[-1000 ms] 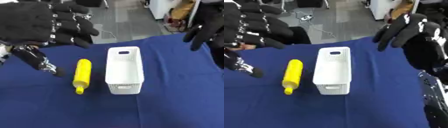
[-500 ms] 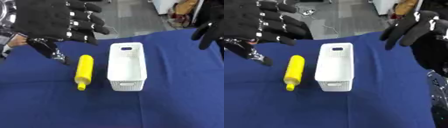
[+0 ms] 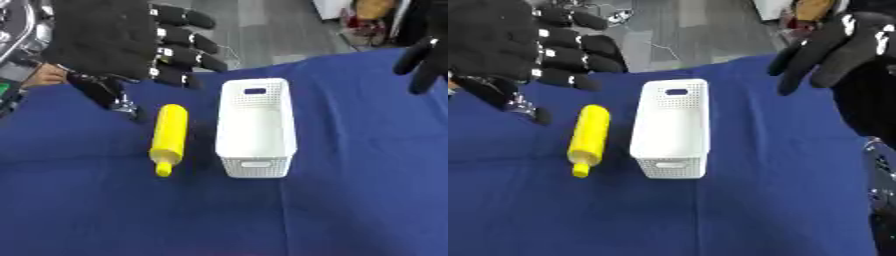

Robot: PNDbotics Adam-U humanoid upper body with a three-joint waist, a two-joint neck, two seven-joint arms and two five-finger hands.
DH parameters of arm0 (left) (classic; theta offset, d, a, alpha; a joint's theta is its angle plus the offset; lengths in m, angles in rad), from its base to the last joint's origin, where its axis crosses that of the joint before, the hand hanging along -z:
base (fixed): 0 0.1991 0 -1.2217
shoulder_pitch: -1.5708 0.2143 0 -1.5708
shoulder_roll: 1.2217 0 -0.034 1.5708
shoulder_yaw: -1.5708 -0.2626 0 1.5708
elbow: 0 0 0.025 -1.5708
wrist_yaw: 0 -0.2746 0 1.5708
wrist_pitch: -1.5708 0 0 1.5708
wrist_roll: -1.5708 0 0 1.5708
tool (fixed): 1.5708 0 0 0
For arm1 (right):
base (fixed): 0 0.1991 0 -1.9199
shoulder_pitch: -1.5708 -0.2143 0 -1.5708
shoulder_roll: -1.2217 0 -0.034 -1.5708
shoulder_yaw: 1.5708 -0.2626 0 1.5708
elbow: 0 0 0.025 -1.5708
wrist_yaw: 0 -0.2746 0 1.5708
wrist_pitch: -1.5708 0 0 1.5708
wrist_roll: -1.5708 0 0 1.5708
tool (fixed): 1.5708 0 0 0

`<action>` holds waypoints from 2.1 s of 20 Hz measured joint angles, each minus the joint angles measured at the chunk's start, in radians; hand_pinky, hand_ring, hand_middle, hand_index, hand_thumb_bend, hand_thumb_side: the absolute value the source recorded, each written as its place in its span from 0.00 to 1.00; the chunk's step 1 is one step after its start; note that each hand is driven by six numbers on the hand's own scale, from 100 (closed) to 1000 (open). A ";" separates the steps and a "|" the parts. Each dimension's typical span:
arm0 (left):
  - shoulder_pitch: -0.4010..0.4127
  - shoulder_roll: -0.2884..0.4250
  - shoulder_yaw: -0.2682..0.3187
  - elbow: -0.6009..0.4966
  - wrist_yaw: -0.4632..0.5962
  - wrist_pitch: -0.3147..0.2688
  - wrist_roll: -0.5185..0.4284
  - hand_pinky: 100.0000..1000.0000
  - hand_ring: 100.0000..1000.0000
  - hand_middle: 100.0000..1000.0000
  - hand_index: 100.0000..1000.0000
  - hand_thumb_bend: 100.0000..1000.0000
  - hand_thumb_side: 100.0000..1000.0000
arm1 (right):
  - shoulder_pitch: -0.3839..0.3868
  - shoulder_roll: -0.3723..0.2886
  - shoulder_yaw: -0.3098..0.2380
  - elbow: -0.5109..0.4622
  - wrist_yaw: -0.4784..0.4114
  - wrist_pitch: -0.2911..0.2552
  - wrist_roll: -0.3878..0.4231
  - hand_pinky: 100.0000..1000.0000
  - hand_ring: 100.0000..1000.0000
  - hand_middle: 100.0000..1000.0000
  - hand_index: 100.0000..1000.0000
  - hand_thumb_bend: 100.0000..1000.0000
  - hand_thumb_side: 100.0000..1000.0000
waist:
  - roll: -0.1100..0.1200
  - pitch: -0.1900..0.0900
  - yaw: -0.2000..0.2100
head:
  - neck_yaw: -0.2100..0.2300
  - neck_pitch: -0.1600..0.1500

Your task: Pick up objects on the table and place them in the box.

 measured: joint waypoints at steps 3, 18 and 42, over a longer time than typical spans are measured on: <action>-0.006 0.001 0.000 -0.001 -0.015 0.001 0.005 1.00 0.87 0.91 0.78 0.90 0.27 | -0.004 0.000 -0.001 0.000 0.000 0.000 -0.001 0.58 0.45 0.53 0.59 0.18 1.00 | 0.002 0.007 -0.003 | 0.012 -0.002; 0.039 0.058 0.032 0.028 0.011 0.001 -0.034 1.00 0.87 0.91 0.79 0.96 0.34 | -0.021 0.017 -0.019 0.000 -0.019 -0.013 -0.101 0.58 0.45 0.52 0.59 0.15 1.00 | 0.015 0.045 -0.019 | 0.047 -0.012; 0.117 0.121 0.025 -0.020 0.045 0.053 -0.187 1.00 0.84 0.89 0.80 1.00 0.39 | -0.047 0.018 -0.030 0.000 -0.061 -0.033 -0.201 0.58 0.44 0.50 0.58 0.10 1.00 | 0.041 0.096 -0.046 | 0.054 -0.161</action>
